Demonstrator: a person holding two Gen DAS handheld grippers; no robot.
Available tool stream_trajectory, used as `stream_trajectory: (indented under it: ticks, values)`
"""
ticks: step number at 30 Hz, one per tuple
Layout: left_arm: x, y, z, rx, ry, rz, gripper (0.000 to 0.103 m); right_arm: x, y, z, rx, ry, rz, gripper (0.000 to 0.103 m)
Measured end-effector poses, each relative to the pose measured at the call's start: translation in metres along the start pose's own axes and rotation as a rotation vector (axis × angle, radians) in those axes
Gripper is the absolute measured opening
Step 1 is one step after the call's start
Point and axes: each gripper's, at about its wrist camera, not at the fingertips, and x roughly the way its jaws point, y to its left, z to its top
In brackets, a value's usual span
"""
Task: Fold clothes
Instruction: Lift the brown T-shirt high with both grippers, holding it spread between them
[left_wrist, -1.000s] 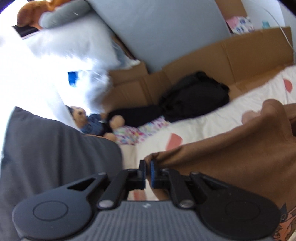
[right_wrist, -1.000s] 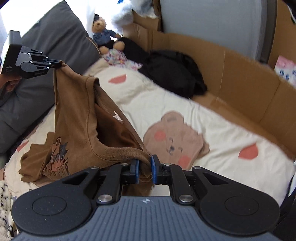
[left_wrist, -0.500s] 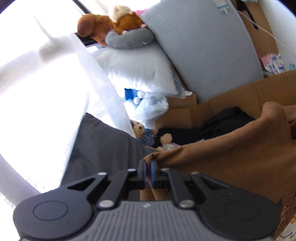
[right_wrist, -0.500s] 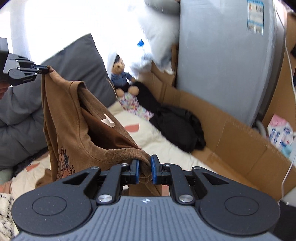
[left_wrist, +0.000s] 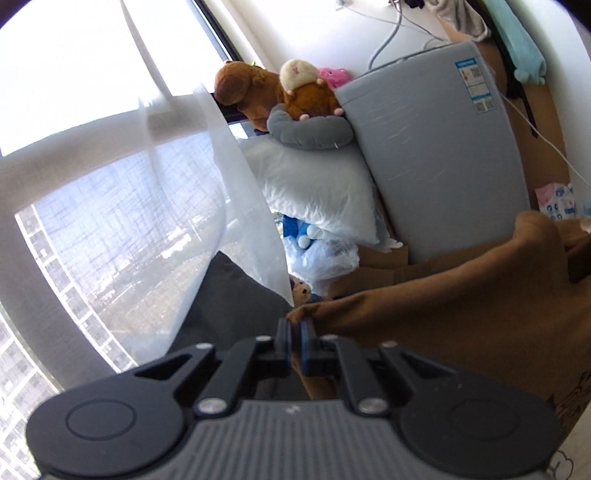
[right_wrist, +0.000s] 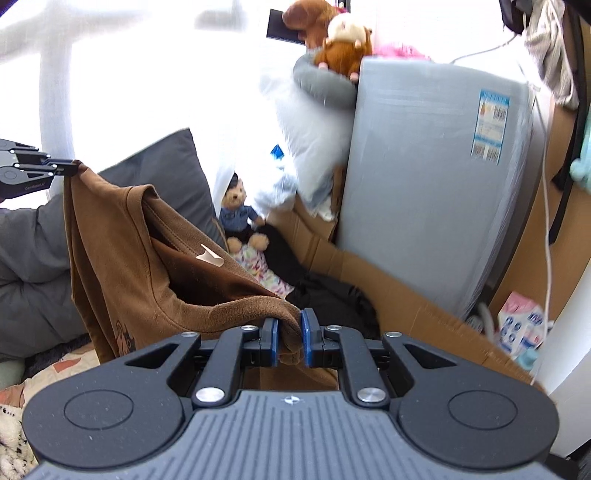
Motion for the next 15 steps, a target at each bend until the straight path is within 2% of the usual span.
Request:
stream_trajectory:
  ticks: [8, 15]
  values:
    - [-0.070, 0.021, 0.023, -0.089, -0.133, -0.017, 0.005, -0.068, -0.011, 0.022, -0.044, -0.107, -0.017, 0.014]
    - [-0.117, 0.031, 0.030, -0.134, -0.230, -0.070, 0.005, -0.129, -0.016, 0.036, -0.126, -0.142, -0.031, 0.014]
